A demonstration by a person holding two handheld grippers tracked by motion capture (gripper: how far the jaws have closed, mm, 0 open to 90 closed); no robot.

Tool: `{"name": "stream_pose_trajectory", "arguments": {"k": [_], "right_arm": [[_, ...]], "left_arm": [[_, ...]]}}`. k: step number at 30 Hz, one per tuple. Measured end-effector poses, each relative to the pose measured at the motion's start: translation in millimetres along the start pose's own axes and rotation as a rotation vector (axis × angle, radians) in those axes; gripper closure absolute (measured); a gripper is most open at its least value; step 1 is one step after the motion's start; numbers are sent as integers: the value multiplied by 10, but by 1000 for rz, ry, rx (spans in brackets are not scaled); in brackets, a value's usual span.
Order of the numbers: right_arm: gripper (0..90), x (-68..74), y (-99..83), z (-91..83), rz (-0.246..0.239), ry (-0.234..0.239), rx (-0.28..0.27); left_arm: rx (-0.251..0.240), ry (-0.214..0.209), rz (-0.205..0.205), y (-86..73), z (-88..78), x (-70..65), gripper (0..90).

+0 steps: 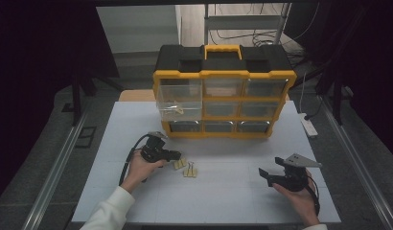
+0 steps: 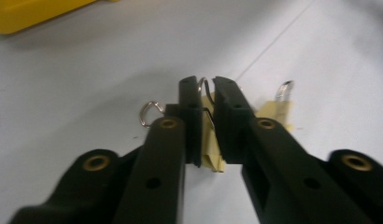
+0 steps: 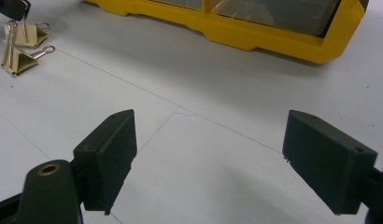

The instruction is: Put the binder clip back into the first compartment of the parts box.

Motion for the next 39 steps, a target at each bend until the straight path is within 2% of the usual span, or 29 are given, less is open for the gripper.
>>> {"name": "stream_pose_trajectory", "arguments": {"k": [2,4,7,8,9,15,16,24,27,28,29,39], "right_arm": [[179,-1,-2,-5,6,2,1],[179,-8,-2,-15,8,0,-2],[179,-12,-2,-21,15,2,-6],[179,-13,-2,-22,15,1,-7],[179,-13,-2,-22,15,1,-7],[179,-13,-2,-16,17,2,-5],[179,-14,-3,-17,16,2,-4],[179,-11,-4,-18,19,2,-5],[179,-13,-5,-18,18,1,-5],[179,-13,-5,-17,19,1,-4],[179,-14,-5,-16,18,1,-4],[179,-11,-5,-16,16,0,-3]], "left_arm": [[-16,-16,5,7,-16,-29,876],[-29,5,16,11,-32,-42,894],[-53,-1,17,21,-53,-63,895],[-81,2,20,34,-98,-80,895],[-81,2,20,34,-98,-80,895],[-163,-7,30,30,-318,-186,895],[-163,-7,30,30,-318,-186,895],[-283,-25,50,32,-569,-348,895],[-331,-31,69,55,-716,-425,894],[-331,-31,69,55,-716,-425,894],[-361,-28,83,80,-824,-466,894],[-456,-35,120,130,-1191,-666,894]]}}
Point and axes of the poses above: each handheld gripper's, and its own axes: z roughly forward along the jaws, y roughly out of its top, x roughly to its left, the point moved 6 cm from there along z, roughly forward along the jaws, and after that the axes turned 8 degrees about x, right-handed, at the moved point
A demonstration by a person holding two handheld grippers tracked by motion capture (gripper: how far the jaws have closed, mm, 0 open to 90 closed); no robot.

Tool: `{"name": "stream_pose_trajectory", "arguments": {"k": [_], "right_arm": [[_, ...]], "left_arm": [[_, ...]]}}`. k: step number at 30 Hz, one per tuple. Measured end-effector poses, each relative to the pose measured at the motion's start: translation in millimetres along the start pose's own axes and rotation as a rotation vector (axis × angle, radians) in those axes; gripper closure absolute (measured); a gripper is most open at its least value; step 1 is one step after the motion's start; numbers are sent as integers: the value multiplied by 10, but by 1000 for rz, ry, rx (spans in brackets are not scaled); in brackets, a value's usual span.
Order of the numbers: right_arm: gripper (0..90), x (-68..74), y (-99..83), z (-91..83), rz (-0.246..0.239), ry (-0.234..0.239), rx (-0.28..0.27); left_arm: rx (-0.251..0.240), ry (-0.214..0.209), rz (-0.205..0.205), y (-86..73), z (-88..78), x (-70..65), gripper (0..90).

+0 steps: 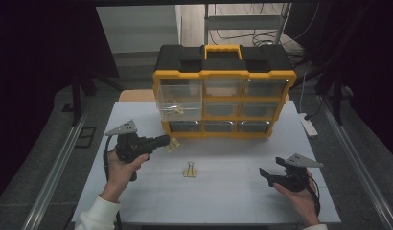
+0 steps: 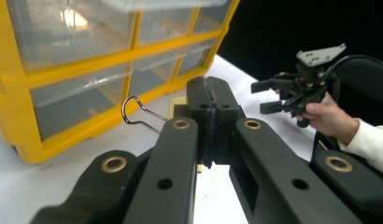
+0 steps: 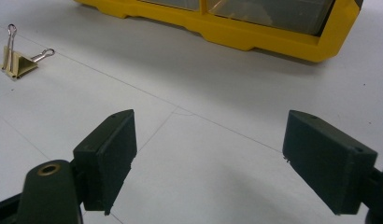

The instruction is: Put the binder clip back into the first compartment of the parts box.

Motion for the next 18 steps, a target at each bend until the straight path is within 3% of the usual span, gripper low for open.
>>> {"name": "stream_pose_trajectory", "arguments": {"k": [7,14,18], "right_arm": [[179,-3,-2,3,-2,-4,5],[179,-8,-2,0,-2,-12,6],[180,-2,0,4,-3,-7,6]], "left_arm": [[-50,-7,23,219,-172,-84,894],[-70,-5,36,293,-252,-132,895],[-102,-3,47,414,-338,-178,895]]}}
Point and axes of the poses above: each handheld gripper's, and its own axes: z roughly forward along the jaws, y roughly out of its top, x roughly to its left, the point moved 6 cm from there along z, roughly forward along the jaws, and after that the axes turned 8 degrees about x, right-handed, at the moved point
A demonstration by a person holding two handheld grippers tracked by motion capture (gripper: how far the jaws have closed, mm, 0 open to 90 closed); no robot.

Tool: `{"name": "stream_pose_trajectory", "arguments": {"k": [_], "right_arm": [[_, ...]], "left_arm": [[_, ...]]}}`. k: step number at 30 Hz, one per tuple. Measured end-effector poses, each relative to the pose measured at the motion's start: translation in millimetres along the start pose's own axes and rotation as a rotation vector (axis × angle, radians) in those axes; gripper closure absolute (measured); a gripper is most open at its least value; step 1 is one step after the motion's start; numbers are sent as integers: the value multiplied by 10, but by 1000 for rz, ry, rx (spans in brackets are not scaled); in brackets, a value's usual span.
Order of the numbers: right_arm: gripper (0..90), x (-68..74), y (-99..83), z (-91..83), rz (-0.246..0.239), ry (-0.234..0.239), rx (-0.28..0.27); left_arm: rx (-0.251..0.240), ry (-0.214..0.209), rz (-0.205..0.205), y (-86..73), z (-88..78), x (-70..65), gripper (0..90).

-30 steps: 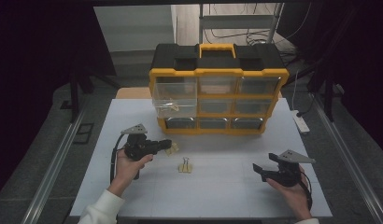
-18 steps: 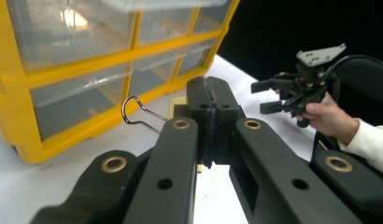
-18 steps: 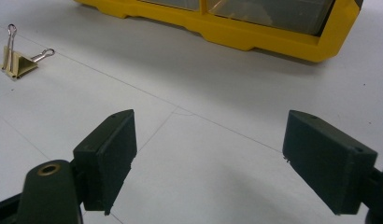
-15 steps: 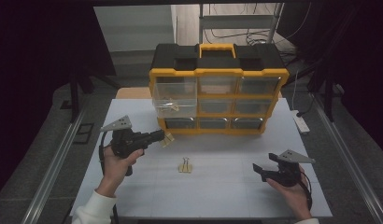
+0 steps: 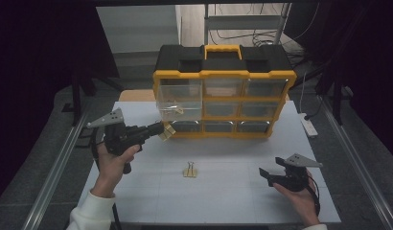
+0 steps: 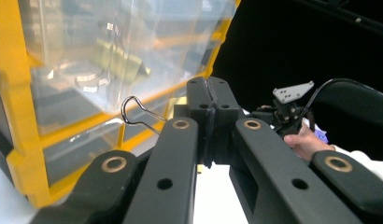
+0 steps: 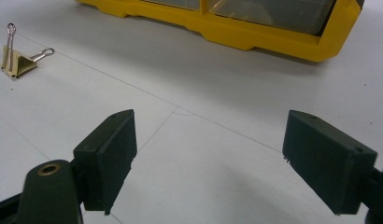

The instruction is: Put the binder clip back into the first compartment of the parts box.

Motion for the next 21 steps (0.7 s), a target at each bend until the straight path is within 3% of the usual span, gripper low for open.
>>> {"name": "stream_pose_trajectory", "arguments": {"k": [21], "right_arm": [[179,-3,2,0,2,4,-3]], "left_arm": [[-93,20,38,496,-250,-93,895]]}}
Point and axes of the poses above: each handheld gripper's, and its own axes: z roughly forward along the jaws, y roughly out of its top, x roughly to its left, the point moved 6 cm from there along z, roughly forward along the jaws, and after that the axes turned 8 degrees about x, right-handed, at the moved point
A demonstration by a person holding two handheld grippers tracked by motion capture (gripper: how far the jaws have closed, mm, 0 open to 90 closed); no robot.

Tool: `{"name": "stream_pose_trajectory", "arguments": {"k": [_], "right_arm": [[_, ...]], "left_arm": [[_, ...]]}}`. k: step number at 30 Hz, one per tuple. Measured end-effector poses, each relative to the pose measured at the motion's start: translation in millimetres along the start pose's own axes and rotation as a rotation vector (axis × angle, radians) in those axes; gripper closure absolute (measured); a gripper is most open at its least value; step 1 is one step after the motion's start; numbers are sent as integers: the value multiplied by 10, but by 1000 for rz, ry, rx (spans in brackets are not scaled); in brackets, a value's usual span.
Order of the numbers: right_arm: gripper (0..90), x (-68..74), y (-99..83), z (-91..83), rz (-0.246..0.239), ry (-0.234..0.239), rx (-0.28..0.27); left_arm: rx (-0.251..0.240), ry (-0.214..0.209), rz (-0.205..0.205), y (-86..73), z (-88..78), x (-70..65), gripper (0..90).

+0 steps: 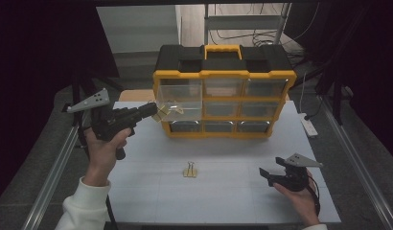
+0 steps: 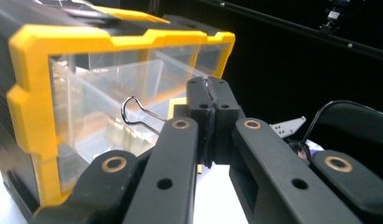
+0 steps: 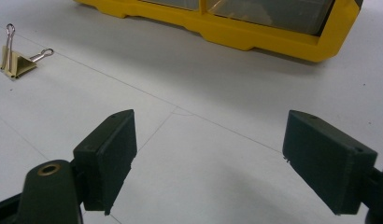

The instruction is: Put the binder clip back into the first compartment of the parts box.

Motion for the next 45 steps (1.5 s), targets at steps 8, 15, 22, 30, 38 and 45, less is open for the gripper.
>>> {"name": "stream_pose_trajectory", "arguments": {"k": [8,15,22,30,38,45], "right_arm": [[179,-2,0,-2,2,1,-2],[179,-3,-2,0,3,2,-1],[179,-6,-3,0,2,1,-1],[179,-4,-4,7,3,-2,4],[180,-6,-8,8,2,0,6],[179,-8,-8,7,3,-1,6]], "left_arm": [[-25,-20,-7,167,20,18,895],[-19,-6,-9,270,91,56,895],[-14,7,-7,398,195,77,895],[22,38,9,513,377,103,895],[47,62,1,564,530,199,894],[59,74,-11,576,621,257,893]]}}
Point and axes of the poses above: each handheld gripper's, and its own axes: z roughly forward along the jaws, y roughly out of its top, x roughly to its left, the point moved 6 cm from there along z, roughly forward along the jaws, and after that the axes turned 8 degrees about x, right-handed, at the moved point
